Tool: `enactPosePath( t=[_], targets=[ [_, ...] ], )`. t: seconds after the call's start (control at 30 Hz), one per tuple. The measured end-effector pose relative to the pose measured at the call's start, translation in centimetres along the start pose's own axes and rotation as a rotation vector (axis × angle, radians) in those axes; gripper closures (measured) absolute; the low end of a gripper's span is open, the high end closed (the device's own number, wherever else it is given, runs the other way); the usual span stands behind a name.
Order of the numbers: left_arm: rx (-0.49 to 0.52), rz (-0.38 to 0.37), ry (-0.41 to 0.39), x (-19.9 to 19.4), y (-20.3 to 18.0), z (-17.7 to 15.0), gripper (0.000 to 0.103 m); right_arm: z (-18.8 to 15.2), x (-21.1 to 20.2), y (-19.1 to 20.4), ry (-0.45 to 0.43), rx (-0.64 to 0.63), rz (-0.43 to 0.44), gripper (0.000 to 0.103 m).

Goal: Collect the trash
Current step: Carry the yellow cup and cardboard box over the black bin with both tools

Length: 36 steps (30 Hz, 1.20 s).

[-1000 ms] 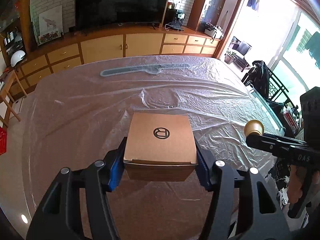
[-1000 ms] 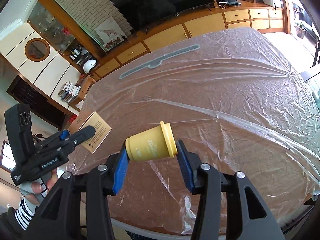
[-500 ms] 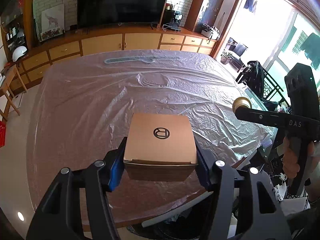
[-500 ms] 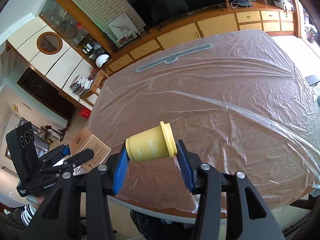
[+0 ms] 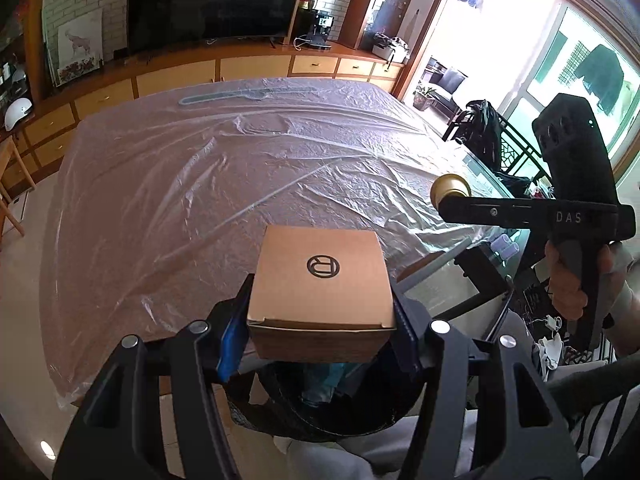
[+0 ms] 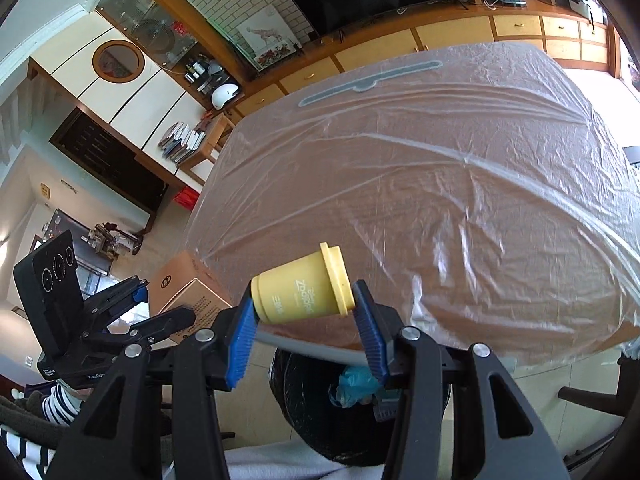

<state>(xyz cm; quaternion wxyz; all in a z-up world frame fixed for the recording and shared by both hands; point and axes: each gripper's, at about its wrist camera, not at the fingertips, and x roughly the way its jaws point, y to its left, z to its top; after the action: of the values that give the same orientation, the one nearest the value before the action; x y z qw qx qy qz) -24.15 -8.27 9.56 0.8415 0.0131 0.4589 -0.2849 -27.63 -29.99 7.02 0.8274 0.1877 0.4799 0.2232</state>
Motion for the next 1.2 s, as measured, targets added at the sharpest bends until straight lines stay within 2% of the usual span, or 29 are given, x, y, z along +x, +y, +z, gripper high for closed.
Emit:
enactPosePath(
  t=[0.53,0.8,1.2],
  targets=[
    [0.102,-0.09,0.105,0.8,-3.5,-3.5,0.043,-5.7,-0.2,0.3,0.12,-0.005,-0.01,0.057],
    [0.161,-0.078,0.188,3.5,-4.7,-5.7,0.043,-7.6,1.3,0.4,0.183,-0.083,-0.101,0.057],
    [0.17,-0.031,0.303,7.9,-4.0,-8.5,0.043,-10.0,5.6,-0.5,0.285,-0.165,-0.167,0.057]
  ],
)
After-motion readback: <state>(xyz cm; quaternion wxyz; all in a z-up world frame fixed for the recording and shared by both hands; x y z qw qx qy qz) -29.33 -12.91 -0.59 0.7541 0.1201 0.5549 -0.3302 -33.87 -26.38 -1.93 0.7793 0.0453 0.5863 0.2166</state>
